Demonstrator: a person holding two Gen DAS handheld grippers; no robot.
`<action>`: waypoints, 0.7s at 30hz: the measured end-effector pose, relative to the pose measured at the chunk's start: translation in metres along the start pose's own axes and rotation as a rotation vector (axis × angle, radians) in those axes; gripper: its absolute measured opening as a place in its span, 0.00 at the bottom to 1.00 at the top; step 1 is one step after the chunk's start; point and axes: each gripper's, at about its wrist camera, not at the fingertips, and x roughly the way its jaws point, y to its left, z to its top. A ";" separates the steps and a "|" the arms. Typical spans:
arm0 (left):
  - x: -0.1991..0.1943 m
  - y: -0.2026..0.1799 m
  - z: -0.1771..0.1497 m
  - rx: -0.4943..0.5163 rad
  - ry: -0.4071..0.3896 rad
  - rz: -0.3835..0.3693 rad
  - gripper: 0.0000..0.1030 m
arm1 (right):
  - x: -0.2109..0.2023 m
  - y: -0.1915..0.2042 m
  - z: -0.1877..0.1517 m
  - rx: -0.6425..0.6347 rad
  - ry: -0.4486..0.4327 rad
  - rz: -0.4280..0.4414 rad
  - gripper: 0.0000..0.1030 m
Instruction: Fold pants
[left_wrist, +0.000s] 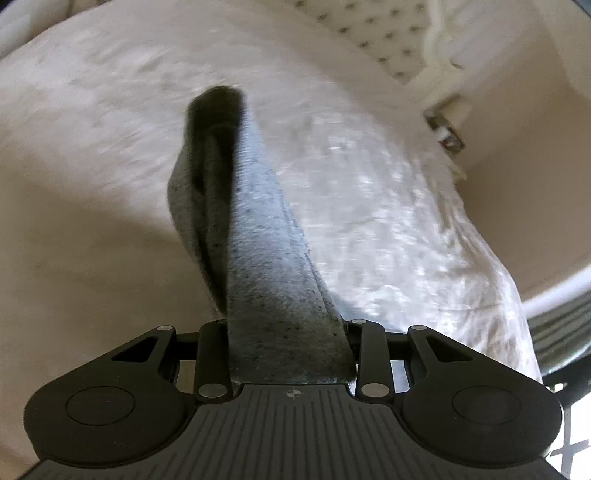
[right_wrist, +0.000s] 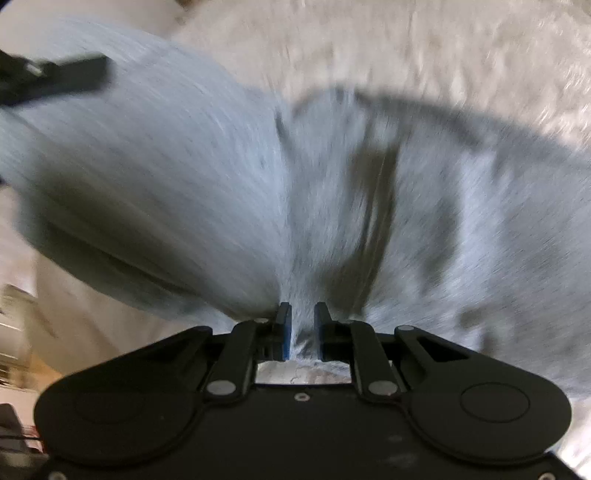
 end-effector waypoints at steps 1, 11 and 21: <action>0.008 -0.019 -0.004 0.020 -0.002 -0.009 0.32 | -0.015 -0.010 0.000 0.005 -0.025 0.011 0.16; 0.153 -0.136 -0.072 0.221 0.204 -0.023 0.36 | -0.104 -0.173 -0.030 0.204 -0.075 -0.178 0.17; 0.179 -0.185 -0.098 0.368 0.261 -0.081 0.83 | -0.136 -0.221 -0.047 0.289 -0.078 -0.217 0.22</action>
